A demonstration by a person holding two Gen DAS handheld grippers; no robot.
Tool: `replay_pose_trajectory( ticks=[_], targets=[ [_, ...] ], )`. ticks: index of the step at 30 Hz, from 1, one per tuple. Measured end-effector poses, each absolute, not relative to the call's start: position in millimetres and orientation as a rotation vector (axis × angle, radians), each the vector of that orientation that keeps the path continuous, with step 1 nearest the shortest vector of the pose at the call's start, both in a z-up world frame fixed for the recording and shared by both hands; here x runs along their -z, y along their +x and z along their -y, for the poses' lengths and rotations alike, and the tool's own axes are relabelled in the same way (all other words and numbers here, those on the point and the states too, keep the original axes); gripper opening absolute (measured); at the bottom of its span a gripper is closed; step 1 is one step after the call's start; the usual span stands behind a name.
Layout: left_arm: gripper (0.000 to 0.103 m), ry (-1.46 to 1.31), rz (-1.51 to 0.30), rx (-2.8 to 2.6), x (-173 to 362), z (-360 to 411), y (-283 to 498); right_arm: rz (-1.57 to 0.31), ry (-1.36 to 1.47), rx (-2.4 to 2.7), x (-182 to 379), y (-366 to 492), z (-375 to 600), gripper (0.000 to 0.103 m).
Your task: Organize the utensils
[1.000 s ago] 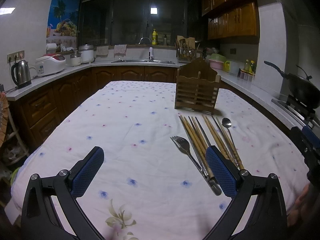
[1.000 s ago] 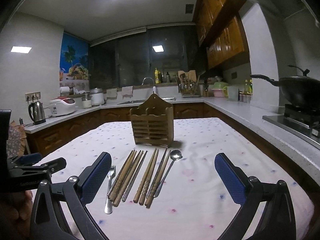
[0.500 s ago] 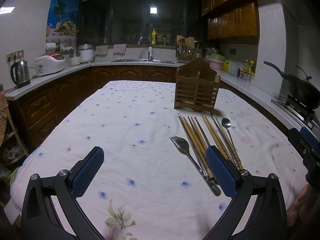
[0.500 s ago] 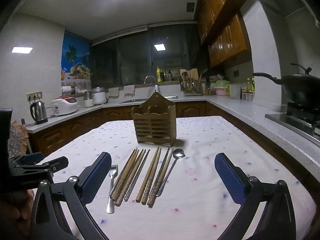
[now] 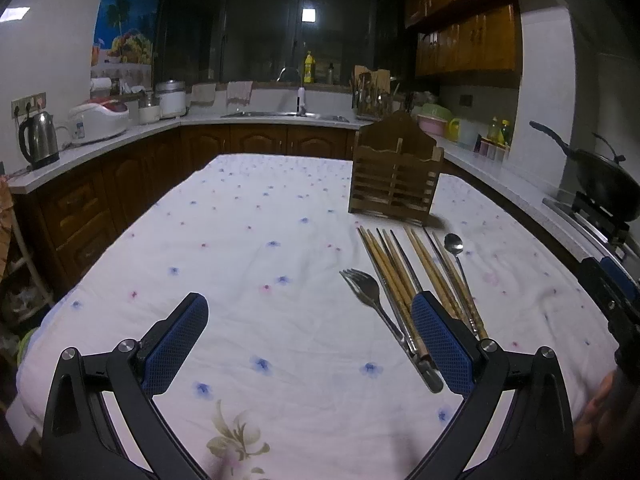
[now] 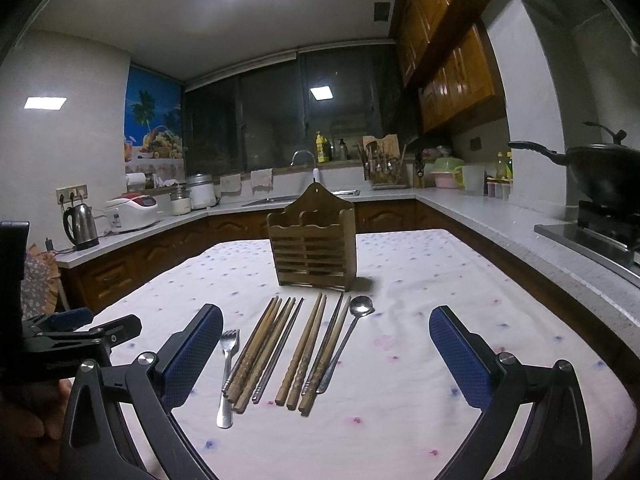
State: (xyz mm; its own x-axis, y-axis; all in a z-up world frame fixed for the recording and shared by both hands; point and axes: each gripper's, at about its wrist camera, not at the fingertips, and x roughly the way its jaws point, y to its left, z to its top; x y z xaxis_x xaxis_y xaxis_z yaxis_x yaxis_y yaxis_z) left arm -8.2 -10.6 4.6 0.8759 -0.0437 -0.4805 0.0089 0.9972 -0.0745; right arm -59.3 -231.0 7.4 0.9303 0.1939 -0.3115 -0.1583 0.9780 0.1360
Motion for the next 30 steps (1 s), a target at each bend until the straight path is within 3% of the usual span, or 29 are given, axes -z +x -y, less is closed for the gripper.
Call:
replay_pose_trajectory(
  ticks=[12, 18, 25, 30],
  targets=[
    [0.101, -0.169, -0.731, 0.171, 5.1, 12.5, 51.9, -0.539, 0.233, -0.298, -0.9, -12.0, 244.4, 0.103],
    [0.084, -0.187, -0.836, 0.264, 15.3, 24.9, 80.1, -0.681, 0.343, -0.334, 11.0, 29.6, 258.5, 0.097],
    [0.067, -0.231, -0.948, 0.322, 32.6, 26.1, 108.9, -0.81, 0.404, -0.341, 29.5, 82.7, 269.8, 0.078],
    [0.052, -0.283, -1.026, 0.374, 43.9, 25.9, 126.7, -0.869, 0.419, -0.342, 41.5, 115.6, 276.1, 0.07]
  ],
)
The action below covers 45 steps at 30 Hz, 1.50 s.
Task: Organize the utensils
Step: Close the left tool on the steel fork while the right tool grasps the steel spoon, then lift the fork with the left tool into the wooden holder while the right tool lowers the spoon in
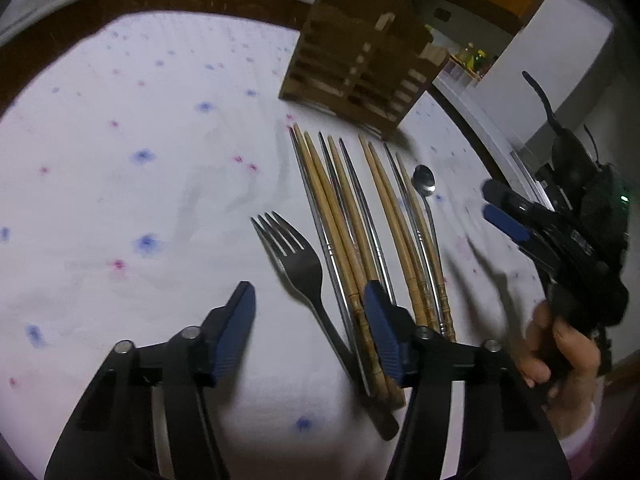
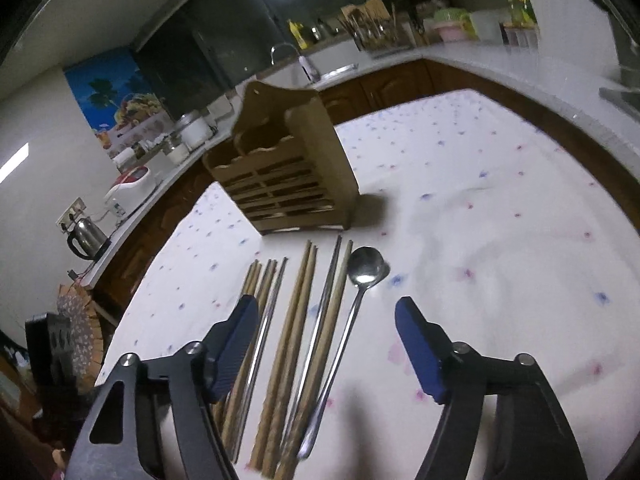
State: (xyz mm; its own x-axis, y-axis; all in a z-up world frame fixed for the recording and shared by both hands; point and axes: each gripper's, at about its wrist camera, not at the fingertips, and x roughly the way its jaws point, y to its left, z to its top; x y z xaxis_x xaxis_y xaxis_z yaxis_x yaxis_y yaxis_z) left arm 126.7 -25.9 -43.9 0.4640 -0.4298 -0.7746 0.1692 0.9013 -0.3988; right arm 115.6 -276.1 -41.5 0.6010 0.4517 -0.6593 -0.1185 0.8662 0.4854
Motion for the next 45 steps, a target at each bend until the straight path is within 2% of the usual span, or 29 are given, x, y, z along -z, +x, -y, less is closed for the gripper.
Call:
replay_pose_trajectory(
  ticks=[2, 6, 9, 11, 14, 17, 19, 25, 39, 45],
  targets=[
    [0.046, -0.309, -1.05, 0.399, 47.4, 26.6, 132.7, -0.898, 0.416, -0.346, 49.1, 129.5, 277.6, 0.068],
    [0.04, -0.338, -1.066, 0.421, 47.9, 27.2, 143.5, -0.963, 0.42, -0.358, 64.6, 154.7, 280.1, 0.057],
    [0.035, -0.378, -1.078, 0.426, 49.9, 21.5, 153.6, -0.996, 0.411, -0.369, 73.9, 168.5, 280.3, 0.055],
    [0.025, -0.395, -1.086, 0.428, 51.4, 18.6, 158.7, -1.017, 0.417, -0.38, 80.6, 177.0, 280.2, 0.054],
    [0.015, -0.43, -1.104, 0.416, 56.5, 14.1, 166.8, -1.03, 0.415, -0.383, 89.5, 188.6, 279.2, 0.046],
    [0.009, -0.461, -1.118, 0.43, 59.9, 11.8, 170.3, -1.038, 0.397, -0.386, 91.1, 196.6, 277.8, 0.029],
    [0.009, -0.451, -1.115, 0.425, 58.7, 13.5, 171.0, -1.052, 0.392, -0.388, 93.5, 200.6, 277.7, 0.006],
    [0.007, -0.456, -1.068, 0.439, 43.4, 9.2, 164.2, -1.001, 0.382, -0.395, 73.3, 186.8, 281.2, 0.003],
    [0.002, -0.466, -0.903, 0.453, -22.9, -12.9, 147.5, -0.707, 0.268, -0.298, -34.3, 130.0, 288.5, 0.003],
    [0.002, -0.466, -0.848, 0.435, -41.2, -19.8, 155.1, -0.586, 0.169, -0.234, -63.7, 123.9, 278.7, 0.003]
  ],
)
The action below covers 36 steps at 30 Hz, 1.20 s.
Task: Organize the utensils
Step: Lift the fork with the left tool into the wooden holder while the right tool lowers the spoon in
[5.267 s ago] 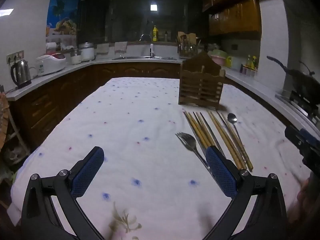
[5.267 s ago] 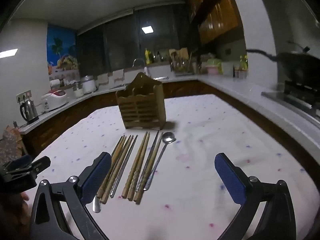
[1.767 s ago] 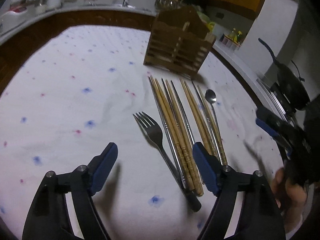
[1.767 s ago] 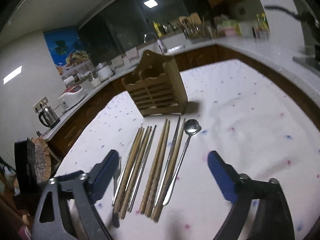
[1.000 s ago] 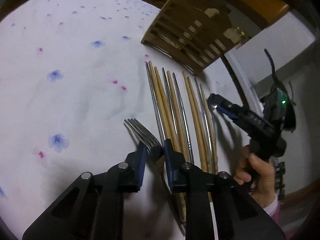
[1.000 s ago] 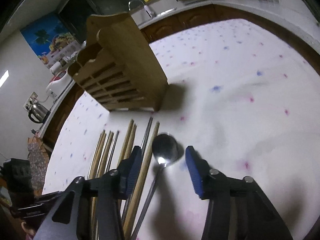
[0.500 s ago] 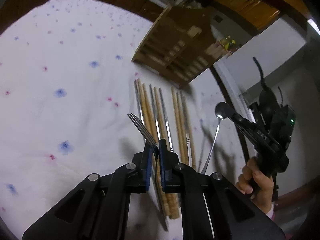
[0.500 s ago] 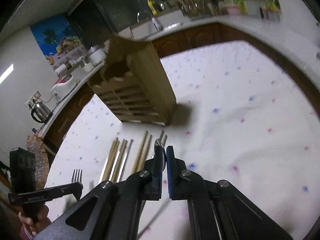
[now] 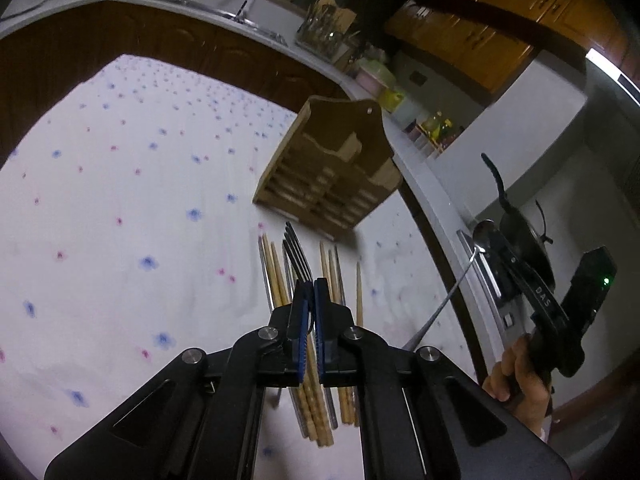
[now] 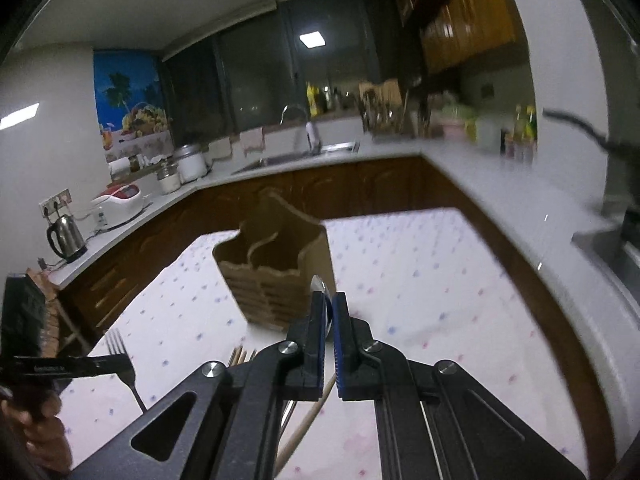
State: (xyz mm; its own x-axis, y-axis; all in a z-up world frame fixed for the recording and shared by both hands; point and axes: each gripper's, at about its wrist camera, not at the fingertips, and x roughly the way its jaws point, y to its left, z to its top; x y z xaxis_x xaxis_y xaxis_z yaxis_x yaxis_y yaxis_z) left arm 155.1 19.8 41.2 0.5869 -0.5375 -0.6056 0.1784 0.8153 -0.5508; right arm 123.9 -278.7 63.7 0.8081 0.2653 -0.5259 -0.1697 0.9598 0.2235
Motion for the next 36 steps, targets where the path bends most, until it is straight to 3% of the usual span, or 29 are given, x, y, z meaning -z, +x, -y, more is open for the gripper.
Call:
replay_pose_trajectory(
  ticks=[12, 24, 30, 36],
  targets=[
    [0.002, -0.446, -0.742, 0.442, -89.6, -14.6, 201.9, -0.508, 0.17, -0.193, -75.5, 158.0, 269.4, 0.003],
    [0.002, -0.439, -0.591, 0.438, -151.0, -4.2, 295.9, -0.295, 0.156, -0.084, -115.3, 214.9, 258.0, 0.003],
    [0.002, -0.436, -0.544, 0.418, -145.7, 10.2, 334.0, -0.235, 0.064, -0.037, -109.5, 243.3, 237.3, 0.003],
    [0.002, -0.419, -0.596, 0.386, -102.4, 18.8, 353.9, -0.269, 0.025, -0.046, -74.8, 254.9, 222.0, 0.003]
  ],
)
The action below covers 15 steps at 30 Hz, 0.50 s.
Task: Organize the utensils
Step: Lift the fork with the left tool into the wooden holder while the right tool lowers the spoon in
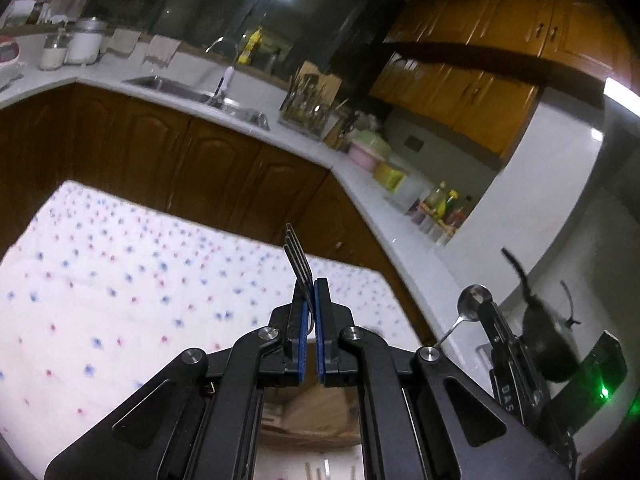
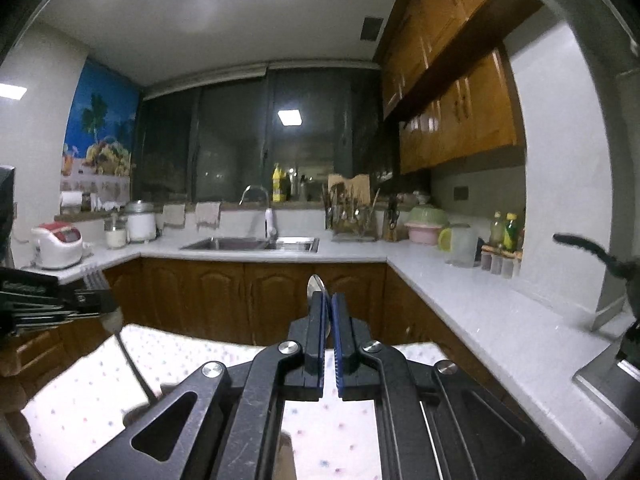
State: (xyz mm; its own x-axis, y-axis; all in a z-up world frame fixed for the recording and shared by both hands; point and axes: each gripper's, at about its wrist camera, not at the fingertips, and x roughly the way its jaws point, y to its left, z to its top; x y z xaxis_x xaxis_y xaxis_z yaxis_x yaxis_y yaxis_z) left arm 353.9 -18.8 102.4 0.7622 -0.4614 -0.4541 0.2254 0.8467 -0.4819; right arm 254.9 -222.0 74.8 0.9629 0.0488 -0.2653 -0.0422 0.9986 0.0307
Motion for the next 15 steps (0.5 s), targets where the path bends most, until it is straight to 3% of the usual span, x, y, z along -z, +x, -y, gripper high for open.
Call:
replay_pose_trajectory(
  ticks=[8, 15],
  targets=[
    [0.003, -0.416, -0.673, 0.384, -58.2, 21.0, 356.7, -0.36, 0.012, -0.133, -33.1, 257.2, 216.4, 0.003],
    [0.003, -0.399, -0.679, 0.379, -55.7, 26.6, 353.3, -0.434, 0.035, -0.161, -20.0, 260.8, 224.8, 0.003]
  ],
)
